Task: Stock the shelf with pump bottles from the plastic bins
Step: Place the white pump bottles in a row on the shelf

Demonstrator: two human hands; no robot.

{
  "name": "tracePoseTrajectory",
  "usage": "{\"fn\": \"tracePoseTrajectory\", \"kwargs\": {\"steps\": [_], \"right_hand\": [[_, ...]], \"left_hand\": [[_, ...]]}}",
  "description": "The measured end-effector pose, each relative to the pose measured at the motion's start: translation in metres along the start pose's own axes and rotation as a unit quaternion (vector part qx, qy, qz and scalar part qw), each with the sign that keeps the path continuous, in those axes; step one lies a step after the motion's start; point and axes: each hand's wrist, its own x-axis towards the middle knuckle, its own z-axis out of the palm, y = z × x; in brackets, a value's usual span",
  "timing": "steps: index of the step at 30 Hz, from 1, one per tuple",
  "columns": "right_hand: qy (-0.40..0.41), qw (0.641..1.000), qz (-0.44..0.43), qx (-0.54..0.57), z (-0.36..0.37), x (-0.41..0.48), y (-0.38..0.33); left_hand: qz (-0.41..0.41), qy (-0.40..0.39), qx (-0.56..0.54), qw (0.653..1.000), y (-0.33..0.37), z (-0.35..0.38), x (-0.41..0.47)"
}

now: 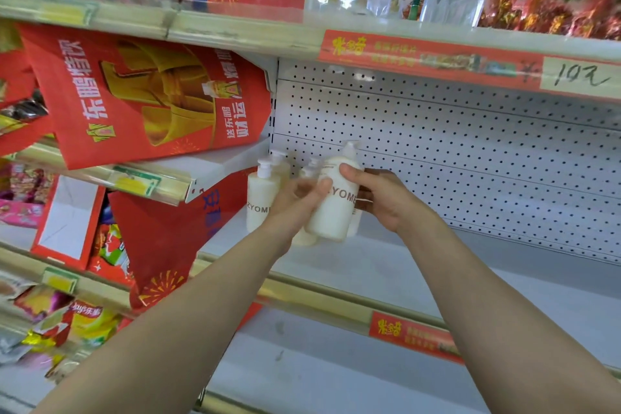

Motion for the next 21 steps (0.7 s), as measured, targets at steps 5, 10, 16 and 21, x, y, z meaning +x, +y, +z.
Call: {"fn": "tracePoseTrajectory", "kwargs": {"steps": [5,10,16,21], "right_hand": [[0.065,0.998,-0.003,-0.023,-0.02,-0.004,0.006],[0.129,0.99,0.017,-0.052,-0.026,0.002,0.035],[0.137,0.986,0.018,-0.097,-0.02,0.016,0.065],[0.126,0.982,-0.013,-0.141,-0.017,0.024,0.076]], "left_hand": [[0.073,0.039,0.122,0.989,-0.01,-0.013,0.025],[0.068,-0.005,0.231,0.971,-0.032,-0.015,0.033],[0.126,0.013,0.239,0.963,-0.043,-0.019,0.04],[0.152,0.027,0.237,0.959,-0.053,-0.02,0.044]]}}
